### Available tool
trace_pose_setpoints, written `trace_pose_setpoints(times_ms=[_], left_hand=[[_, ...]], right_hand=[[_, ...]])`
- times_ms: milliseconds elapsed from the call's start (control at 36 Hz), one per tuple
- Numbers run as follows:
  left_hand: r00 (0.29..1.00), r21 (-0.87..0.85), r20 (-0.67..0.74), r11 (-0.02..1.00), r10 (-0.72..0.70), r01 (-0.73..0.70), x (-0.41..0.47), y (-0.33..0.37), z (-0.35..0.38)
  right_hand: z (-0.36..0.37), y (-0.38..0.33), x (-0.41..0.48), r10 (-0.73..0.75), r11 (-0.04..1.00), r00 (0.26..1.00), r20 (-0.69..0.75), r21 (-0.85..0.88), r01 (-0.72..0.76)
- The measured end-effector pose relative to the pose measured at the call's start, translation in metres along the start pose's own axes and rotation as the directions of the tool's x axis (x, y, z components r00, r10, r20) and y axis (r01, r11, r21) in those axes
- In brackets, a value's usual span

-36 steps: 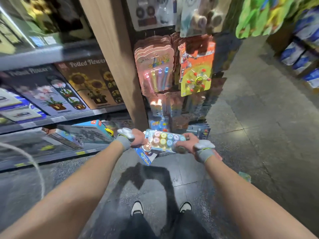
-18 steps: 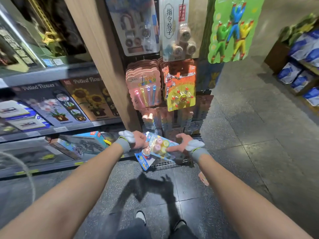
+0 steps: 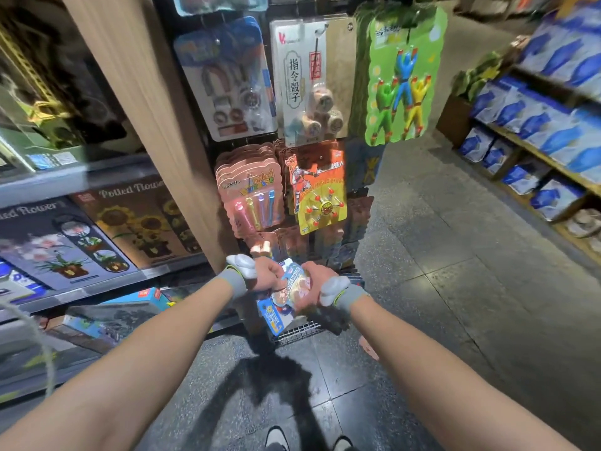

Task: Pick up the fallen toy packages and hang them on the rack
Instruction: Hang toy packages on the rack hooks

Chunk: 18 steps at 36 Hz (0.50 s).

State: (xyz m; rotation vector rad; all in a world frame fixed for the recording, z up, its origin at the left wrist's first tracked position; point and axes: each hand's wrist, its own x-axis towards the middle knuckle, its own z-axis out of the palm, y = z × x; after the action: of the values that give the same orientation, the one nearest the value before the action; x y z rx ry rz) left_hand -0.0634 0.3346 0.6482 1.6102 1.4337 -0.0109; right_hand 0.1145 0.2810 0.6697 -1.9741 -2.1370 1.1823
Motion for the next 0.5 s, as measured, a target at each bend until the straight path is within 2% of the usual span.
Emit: trace_pose_setpoints(times_ms=[111, 278, 500], left_hand=[[0.997, 0.046, 0.062, 0.998, 0.049, -0.052, 0.007, 0.006, -0.015], [0.982, 0.069, 0.153, 0.990, 0.110, -0.122, 0.010, 0.011, -0.031], [0.982, 0.194, 0.181, 0.976, 0.061, -0.096, 0.014, 0.006, -0.034]], right_hand=[[-0.005, 0.001, 0.003, 0.061, 0.998, 0.992, -0.109, -0.008, -0.062], [-0.017, 0.009, 0.002, 0.188, 0.982, 0.963, -0.190, 0.034, -0.185], [-0.015, 0.024, 0.000, 0.295, 0.953, 0.921, -0.254, 0.154, -0.262]])
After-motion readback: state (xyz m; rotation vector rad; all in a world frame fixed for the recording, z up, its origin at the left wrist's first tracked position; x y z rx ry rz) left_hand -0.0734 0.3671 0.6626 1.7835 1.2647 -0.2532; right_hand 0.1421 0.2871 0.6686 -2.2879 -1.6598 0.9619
